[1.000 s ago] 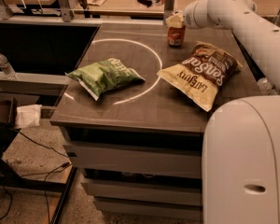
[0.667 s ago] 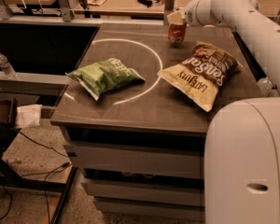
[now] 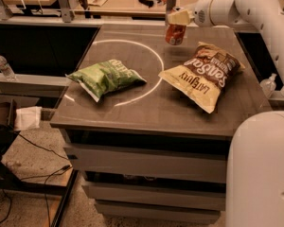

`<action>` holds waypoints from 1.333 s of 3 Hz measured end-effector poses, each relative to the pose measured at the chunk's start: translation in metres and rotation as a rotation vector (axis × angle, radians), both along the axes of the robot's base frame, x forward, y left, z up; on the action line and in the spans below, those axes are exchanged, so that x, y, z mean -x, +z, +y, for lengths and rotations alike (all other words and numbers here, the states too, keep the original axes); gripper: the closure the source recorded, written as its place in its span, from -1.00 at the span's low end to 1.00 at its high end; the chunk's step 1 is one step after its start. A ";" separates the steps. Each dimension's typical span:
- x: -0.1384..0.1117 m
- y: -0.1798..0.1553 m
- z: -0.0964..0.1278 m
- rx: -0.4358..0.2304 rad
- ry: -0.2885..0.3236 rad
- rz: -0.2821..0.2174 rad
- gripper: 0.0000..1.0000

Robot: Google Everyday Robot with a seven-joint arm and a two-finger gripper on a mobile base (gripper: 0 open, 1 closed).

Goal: Move coke can near green jalapeno chip bag

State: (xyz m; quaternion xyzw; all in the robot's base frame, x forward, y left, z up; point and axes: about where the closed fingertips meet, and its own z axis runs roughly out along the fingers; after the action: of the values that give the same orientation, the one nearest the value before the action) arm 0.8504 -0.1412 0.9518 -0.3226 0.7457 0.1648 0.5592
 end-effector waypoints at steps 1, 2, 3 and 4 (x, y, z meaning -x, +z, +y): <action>0.021 0.015 0.013 -0.082 0.152 0.005 1.00; 0.037 0.013 0.024 -0.077 0.225 0.039 1.00; 0.036 0.012 0.024 -0.076 0.224 0.040 1.00; 0.051 0.017 0.039 -0.042 0.292 0.032 1.00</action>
Offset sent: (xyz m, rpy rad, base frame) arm -0.0187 0.0114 0.0140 0.0762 0.0015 0.1357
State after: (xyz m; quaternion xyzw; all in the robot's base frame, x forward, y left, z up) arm 0.7992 -0.1026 0.9687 -0.4132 0.6959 0.2652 0.5241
